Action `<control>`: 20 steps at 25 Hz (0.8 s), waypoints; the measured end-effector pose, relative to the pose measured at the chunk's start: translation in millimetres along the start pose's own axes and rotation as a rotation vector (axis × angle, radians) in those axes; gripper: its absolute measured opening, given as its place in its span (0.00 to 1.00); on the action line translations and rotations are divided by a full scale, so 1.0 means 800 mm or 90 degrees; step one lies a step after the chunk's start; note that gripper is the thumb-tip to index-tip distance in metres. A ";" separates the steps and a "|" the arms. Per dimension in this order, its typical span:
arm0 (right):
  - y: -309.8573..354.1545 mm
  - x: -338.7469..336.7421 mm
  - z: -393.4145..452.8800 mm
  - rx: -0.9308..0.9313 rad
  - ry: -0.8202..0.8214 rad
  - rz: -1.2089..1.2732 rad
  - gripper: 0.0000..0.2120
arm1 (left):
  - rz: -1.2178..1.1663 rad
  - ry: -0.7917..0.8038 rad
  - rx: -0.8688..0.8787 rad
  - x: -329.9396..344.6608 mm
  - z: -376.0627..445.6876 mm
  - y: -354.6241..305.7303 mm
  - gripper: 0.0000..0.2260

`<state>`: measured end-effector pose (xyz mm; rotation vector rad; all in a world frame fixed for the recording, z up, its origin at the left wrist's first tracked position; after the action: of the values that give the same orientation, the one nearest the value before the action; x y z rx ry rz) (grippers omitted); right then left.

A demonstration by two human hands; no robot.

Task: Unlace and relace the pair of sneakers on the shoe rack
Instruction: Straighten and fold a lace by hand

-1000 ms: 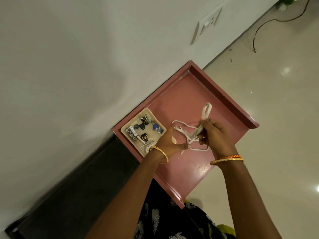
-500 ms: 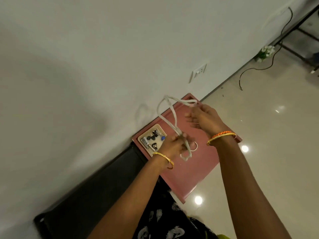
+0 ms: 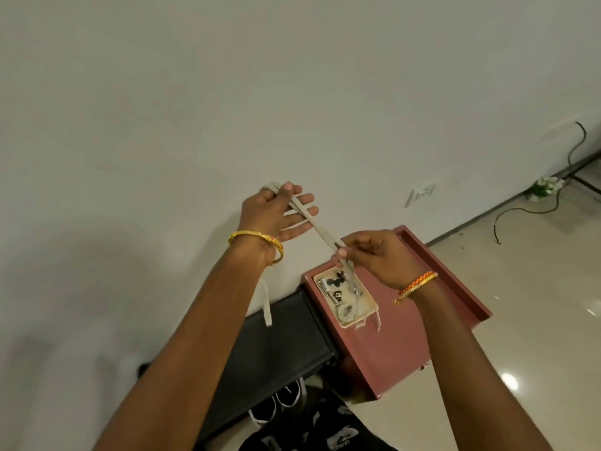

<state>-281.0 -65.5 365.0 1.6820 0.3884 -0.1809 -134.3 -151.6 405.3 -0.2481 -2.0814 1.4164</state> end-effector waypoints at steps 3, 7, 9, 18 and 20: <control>0.032 0.023 0.023 0.011 0.058 -0.064 0.03 | -0.006 -0.096 0.082 -0.060 -0.045 -0.057 0.08; 0.038 0.052 0.043 0.057 0.082 -0.072 0.07 | -0.030 -0.189 0.140 -0.134 -0.089 -0.098 0.09; 0.042 0.067 0.045 0.058 0.115 0.014 0.08 | -0.046 -0.200 0.132 -0.163 -0.102 -0.100 0.09; 0.126 0.123 0.095 -0.065 0.141 0.126 0.08 | -0.026 -0.153 0.102 -0.184 -0.126 -0.096 0.09; 0.137 0.151 0.106 -0.080 0.173 -0.020 0.18 | -0.002 -0.129 0.093 -0.175 -0.127 -0.105 0.09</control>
<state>-121.3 -142.5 413.1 1.5806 0.6173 0.0488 50.9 -172.1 453.2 -0.0424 -2.1211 1.6422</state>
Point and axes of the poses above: each hand's wrist, its own z-axis towards the middle knuckle, its own x-axis out of the palm, y = z × x, the point moved 8 cm from there along z, towards the middle knuckle, and after that the axes turned 15 degrees about y, right-handed, at the moved point
